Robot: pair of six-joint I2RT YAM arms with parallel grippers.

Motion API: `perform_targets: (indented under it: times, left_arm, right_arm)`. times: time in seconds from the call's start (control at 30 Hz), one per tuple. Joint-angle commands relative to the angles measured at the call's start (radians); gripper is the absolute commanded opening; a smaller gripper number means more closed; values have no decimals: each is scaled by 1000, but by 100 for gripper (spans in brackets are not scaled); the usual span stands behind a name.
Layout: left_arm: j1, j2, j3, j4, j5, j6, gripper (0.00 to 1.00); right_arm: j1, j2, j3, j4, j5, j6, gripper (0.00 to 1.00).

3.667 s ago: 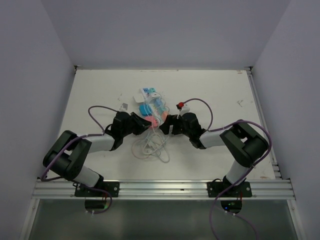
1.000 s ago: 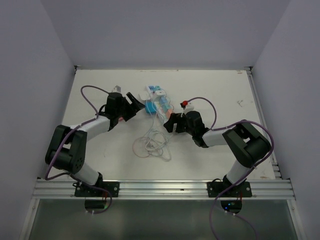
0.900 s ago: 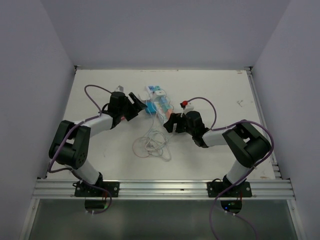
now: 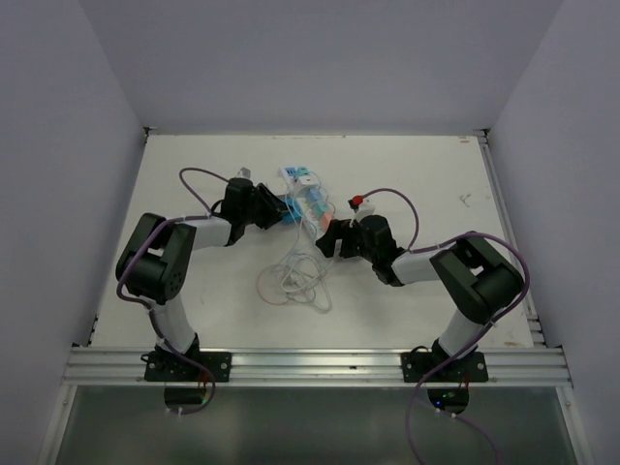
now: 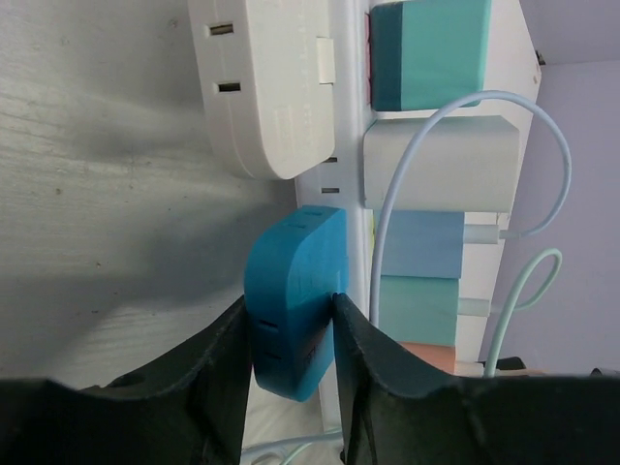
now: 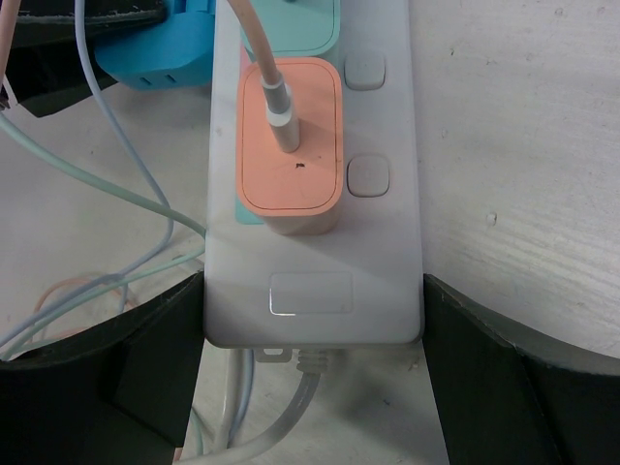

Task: Pull the plug off the socket

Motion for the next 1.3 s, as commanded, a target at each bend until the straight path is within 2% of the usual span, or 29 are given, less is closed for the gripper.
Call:
perform_targets:
  times: [0.0,0.03,0.1,0.4,0.8,1.27]
  left_arm:
    - [-7,-5,1,84,17,-23,38]
    - [-7,-12,-3,90,17,-25,36]
    - [-7,-20,-19,100,17,-34,26]
    - [-6,-54,-74,140,29,-69,0]
    - [5,-124,-195,239,41,-173,0]
    - [120,-287,-339,177,66,-101,0]
  right_arm:
    - [9,40,-16,-78,-40,23,0]
    - [9,40,-16,-79,-38,21,0]
    - [9,40,-18,-79,-34,23,0]
    - [0,30,-30,-96,18,32,0]
    - [-26,27,-32,-175,146,75,0]
    - [-32,8,-32,-211,200,69,0]
